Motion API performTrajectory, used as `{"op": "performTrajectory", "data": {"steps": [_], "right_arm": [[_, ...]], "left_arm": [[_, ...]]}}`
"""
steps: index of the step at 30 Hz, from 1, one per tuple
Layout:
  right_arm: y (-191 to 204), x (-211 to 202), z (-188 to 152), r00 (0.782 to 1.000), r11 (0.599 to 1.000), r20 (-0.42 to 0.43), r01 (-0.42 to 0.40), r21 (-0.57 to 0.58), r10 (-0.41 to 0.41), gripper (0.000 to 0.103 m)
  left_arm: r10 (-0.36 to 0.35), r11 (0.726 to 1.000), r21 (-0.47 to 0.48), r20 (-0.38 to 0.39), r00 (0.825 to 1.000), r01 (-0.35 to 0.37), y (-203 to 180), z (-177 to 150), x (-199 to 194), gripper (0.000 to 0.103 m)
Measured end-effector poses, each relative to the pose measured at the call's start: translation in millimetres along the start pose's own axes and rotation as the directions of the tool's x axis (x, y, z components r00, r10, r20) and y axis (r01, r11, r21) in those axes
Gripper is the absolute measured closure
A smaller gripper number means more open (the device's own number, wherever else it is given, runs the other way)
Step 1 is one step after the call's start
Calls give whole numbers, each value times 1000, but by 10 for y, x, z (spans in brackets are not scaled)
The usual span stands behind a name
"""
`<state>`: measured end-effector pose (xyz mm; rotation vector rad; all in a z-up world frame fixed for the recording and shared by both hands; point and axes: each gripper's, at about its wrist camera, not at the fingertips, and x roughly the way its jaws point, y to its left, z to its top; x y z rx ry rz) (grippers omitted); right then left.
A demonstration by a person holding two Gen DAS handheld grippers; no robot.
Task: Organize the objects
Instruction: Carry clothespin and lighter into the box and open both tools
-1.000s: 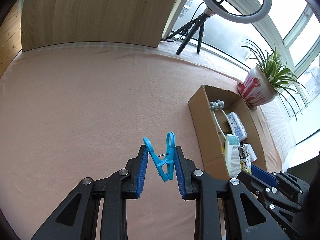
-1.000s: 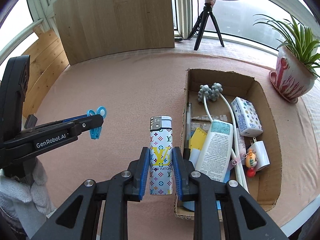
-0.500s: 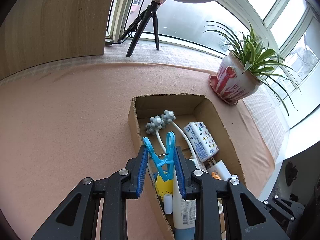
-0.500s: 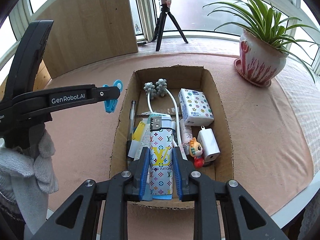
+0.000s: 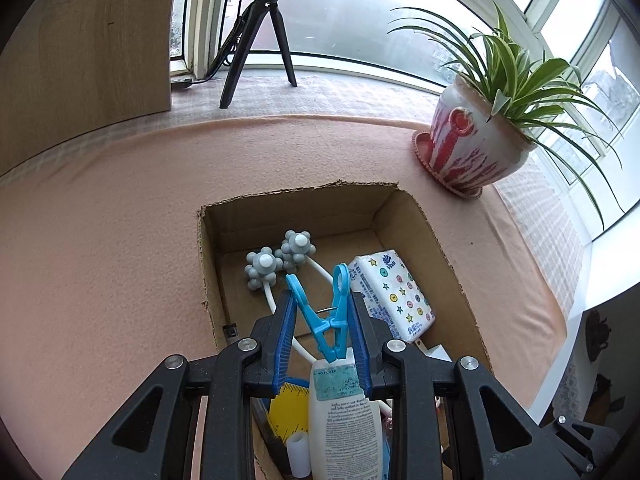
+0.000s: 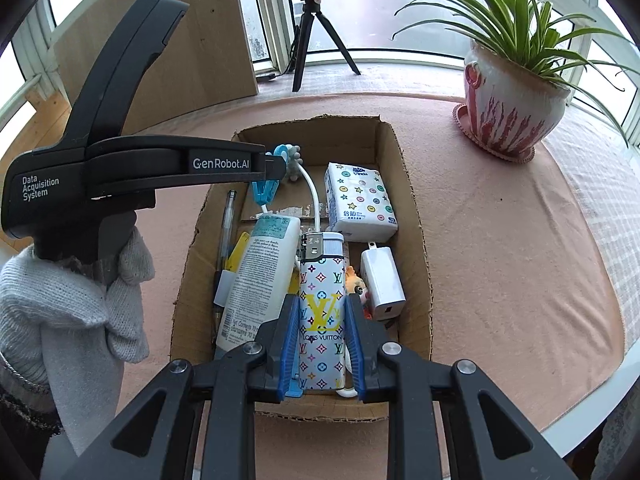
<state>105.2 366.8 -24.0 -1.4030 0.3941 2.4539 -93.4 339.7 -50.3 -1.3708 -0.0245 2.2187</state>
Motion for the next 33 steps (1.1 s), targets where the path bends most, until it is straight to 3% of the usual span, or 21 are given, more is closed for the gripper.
{"op": "performTrajectory", "data": {"steps": [13, 15, 17, 19, 21, 33], "right_arm": [[-10, 64, 7, 1000, 1000, -15, 1, 1, -1, 82], [-3, 53, 4, 1000, 1000, -8, 6, 2, -6, 82], [14, 29, 13, 1000, 1000, 3, 12, -3, -12, 76], [31, 0, 22, 1000, 1000, 15, 17, -7, -17, 60], [51, -33, 30, 999, 1000, 33, 27, -9, -27, 55], [241, -29, 61, 999, 1000, 33, 12, -4, -12, 53]], "left_arm": [[34, 999, 8, -5, 999, -34, 7, -4, 26, 74], [42, 999, 1, -6, 999, -42, 20, 0, 20, 68], [42, 999, -7, 0, 999, -42, 38, 4, 2, 48], [49, 999, -4, 7, 999, -49, 47, 4, -29, 47], [52, 999, -3, 9, 999, -52, 65, 0, -55, 47], [90, 995, -36, 44, 995, -89, 391, -27, -439, 42]]}}
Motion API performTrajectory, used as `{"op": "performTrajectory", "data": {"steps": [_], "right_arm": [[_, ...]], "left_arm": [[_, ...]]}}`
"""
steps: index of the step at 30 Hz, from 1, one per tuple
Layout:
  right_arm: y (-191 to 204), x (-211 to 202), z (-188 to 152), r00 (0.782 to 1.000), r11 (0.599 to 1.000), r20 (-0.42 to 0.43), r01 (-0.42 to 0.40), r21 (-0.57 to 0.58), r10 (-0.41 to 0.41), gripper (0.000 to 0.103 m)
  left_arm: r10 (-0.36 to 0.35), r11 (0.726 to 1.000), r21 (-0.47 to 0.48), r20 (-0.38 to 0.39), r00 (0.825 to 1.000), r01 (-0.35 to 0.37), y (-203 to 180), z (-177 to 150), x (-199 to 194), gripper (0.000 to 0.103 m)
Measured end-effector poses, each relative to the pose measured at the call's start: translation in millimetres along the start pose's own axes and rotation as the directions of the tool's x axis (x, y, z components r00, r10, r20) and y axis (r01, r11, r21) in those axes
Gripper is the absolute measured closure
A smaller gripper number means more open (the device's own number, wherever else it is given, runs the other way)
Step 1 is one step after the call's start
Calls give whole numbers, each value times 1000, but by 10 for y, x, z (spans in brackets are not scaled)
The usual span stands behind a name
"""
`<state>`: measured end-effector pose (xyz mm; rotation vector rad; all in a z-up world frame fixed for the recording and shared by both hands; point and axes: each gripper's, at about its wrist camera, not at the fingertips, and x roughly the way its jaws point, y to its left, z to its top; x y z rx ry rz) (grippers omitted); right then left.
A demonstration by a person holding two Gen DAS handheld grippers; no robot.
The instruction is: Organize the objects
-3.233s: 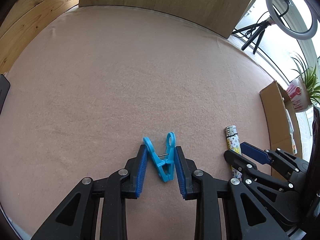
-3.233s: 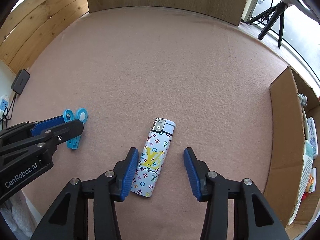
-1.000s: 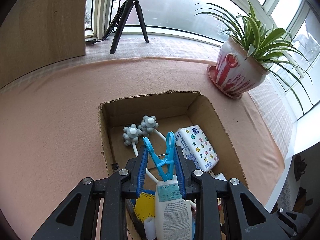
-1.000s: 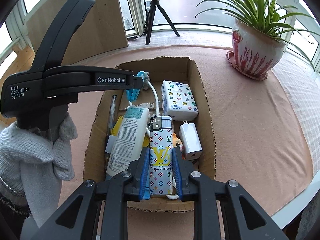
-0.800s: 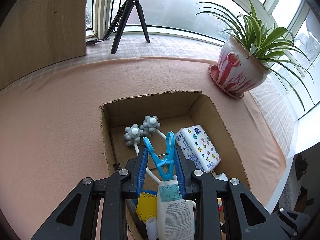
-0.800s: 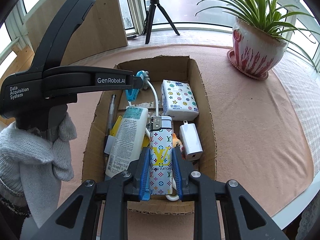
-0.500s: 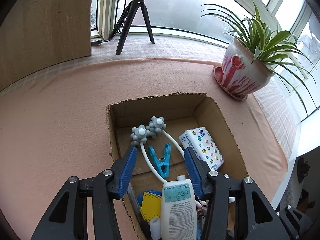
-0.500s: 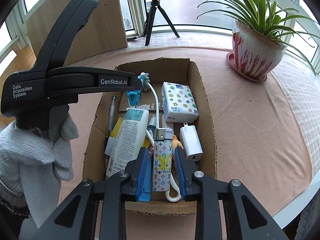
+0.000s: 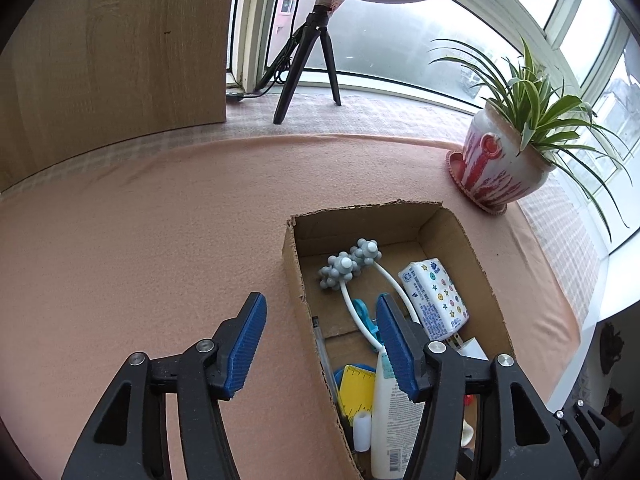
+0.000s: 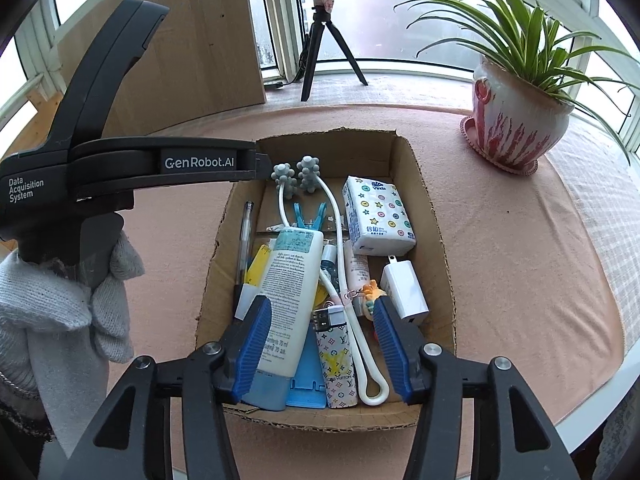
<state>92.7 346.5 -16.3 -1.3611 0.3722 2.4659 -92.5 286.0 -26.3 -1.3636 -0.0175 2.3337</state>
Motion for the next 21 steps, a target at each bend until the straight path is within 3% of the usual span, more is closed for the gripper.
{"op": "performTrajectory", "data": {"steps": [16, 19, 21], "right_arm": [[665, 29, 69, 999, 998, 8, -54, -32, 54, 43], [839, 49, 63, 998, 997, 7, -60, -53, 61, 41], [942, 64, 56, 998, 996, 6, -65, -60, 65, 40]], "left_arm": [[71, 994, -78, 17, 997, -70, 936, -370, -627, 40], [86, 992, -97, 20, 996, -84, 1119, -480, -734, 29], [104, 989, -105, 26, 994, -101, 1215, -541, -812, 28]]}}
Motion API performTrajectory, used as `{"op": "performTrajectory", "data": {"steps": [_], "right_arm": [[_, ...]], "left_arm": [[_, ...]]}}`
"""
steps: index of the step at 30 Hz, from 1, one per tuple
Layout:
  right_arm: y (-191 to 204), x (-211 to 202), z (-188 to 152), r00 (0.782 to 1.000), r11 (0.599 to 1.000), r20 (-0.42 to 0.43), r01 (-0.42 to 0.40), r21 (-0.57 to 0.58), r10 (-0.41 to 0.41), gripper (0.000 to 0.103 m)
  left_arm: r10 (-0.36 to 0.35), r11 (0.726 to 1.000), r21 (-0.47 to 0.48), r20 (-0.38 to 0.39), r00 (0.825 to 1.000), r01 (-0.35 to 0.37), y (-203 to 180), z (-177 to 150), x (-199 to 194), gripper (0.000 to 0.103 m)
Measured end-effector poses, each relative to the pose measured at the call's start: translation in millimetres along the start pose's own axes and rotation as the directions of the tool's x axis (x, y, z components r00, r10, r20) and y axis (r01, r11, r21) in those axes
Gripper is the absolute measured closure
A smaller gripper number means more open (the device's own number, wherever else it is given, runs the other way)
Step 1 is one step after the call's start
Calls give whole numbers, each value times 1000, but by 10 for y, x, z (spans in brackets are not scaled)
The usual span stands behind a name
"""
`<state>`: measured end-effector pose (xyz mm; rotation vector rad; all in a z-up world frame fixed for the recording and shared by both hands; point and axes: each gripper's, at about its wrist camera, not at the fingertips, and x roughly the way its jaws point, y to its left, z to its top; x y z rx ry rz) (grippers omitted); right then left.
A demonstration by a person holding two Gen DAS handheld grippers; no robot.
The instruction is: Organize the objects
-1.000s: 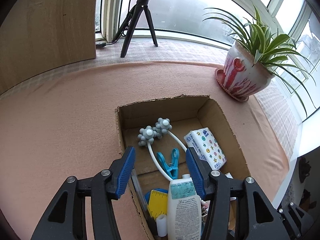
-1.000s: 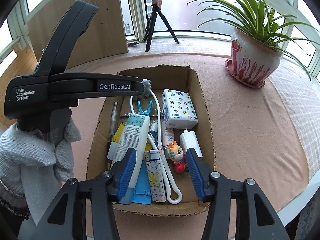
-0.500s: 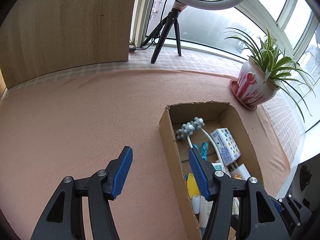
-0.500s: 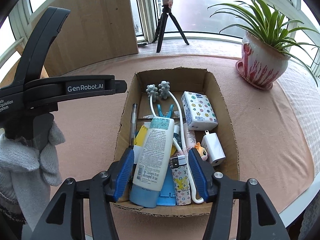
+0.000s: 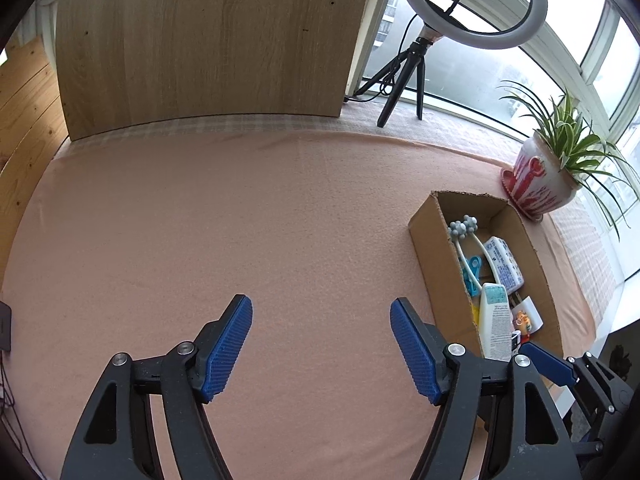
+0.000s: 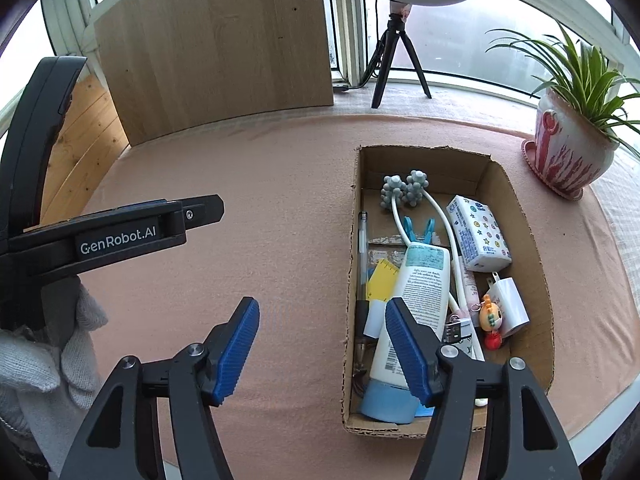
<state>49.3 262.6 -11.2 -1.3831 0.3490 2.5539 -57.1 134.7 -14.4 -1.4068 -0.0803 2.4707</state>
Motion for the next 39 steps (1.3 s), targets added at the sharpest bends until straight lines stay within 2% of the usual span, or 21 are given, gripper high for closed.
{"op": "performTrajectory", "data": {"steps": [11, 15, 23, 32, 39], "right_arm": [[531, 108, -33, 999, 998, -11, -43, -50, 43, 29], [675, 131, -44, 998, 996, 9, -57, -62, 58, 29], [903, 235, -16, 1000, 998, 6, -23, -58, 23, 28], [1098, 274, 16, 999, 997, 20, -25, -76, 27, 27], [1204, 292, 47, 999, 997, 33, 22, -68, -20, 27]], "left_arm": [[72, 997, -29, 12, 997, -72, 570, -214, -333, 10], [84, 995, -59, 3, 996, -84, 824, -296, -389, 9], [111, 990, -92, -2, 994, -111, 1232, -357, -456, 8], [117, 988, -99, -19, 993, -119, 1421, -369, -488, 8], [130, 984, -121, -28, 991, -133, 1567, -402, -505, 7]]}}
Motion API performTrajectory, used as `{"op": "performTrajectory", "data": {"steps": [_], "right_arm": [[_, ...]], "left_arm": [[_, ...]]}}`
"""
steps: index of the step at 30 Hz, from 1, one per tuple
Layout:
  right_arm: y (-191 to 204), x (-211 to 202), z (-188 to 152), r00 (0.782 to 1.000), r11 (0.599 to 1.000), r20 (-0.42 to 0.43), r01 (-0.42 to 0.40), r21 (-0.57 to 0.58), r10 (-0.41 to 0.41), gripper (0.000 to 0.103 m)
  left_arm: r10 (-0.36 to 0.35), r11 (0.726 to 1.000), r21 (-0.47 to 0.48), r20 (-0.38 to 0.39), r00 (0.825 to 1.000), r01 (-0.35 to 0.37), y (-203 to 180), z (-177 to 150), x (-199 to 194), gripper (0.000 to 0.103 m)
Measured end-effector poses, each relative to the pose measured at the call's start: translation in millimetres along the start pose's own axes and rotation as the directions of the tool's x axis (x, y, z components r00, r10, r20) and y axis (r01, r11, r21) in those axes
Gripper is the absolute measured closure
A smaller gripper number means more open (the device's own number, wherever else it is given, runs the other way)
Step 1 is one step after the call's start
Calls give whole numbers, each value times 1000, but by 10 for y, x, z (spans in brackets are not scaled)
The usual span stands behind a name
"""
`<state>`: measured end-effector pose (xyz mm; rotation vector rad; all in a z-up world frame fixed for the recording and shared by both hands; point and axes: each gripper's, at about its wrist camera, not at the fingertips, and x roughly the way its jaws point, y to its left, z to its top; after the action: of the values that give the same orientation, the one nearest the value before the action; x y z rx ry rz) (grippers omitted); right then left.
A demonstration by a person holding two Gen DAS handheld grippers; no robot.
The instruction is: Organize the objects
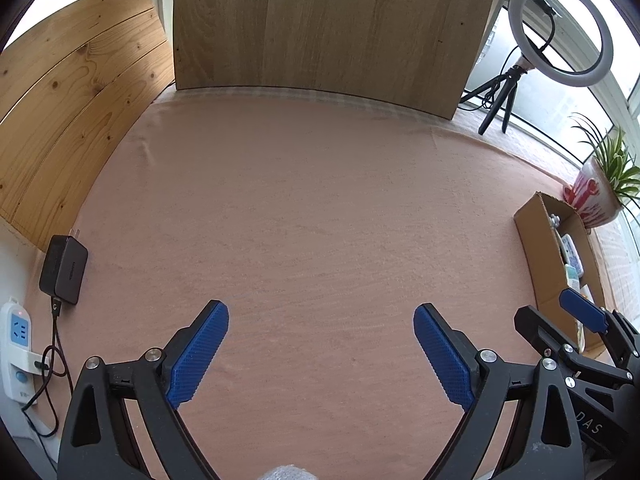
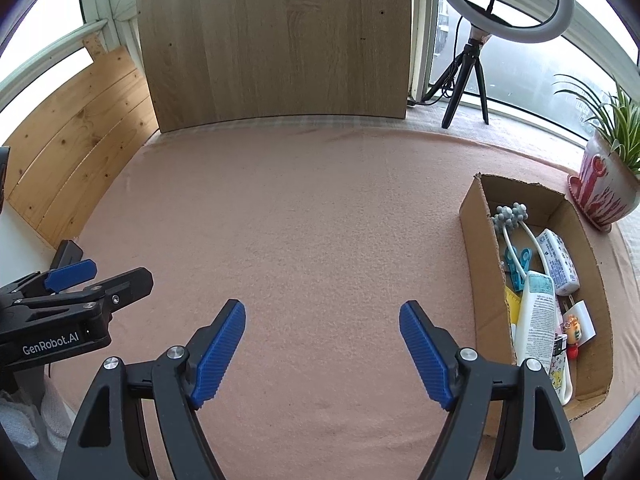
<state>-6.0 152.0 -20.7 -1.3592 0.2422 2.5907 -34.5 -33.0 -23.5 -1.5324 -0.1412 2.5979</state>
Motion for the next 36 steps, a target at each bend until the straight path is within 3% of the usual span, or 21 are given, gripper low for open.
{"op": "performTrajectory", "data": {"steps": [36], "right_arm": [[49, 76, 16, 999, 999, -17, 41, 33, -41, 27]], "left_arm": [[-4, 1000, 26, -6, 1000, 4, -28, 22, 39, 7]]}}
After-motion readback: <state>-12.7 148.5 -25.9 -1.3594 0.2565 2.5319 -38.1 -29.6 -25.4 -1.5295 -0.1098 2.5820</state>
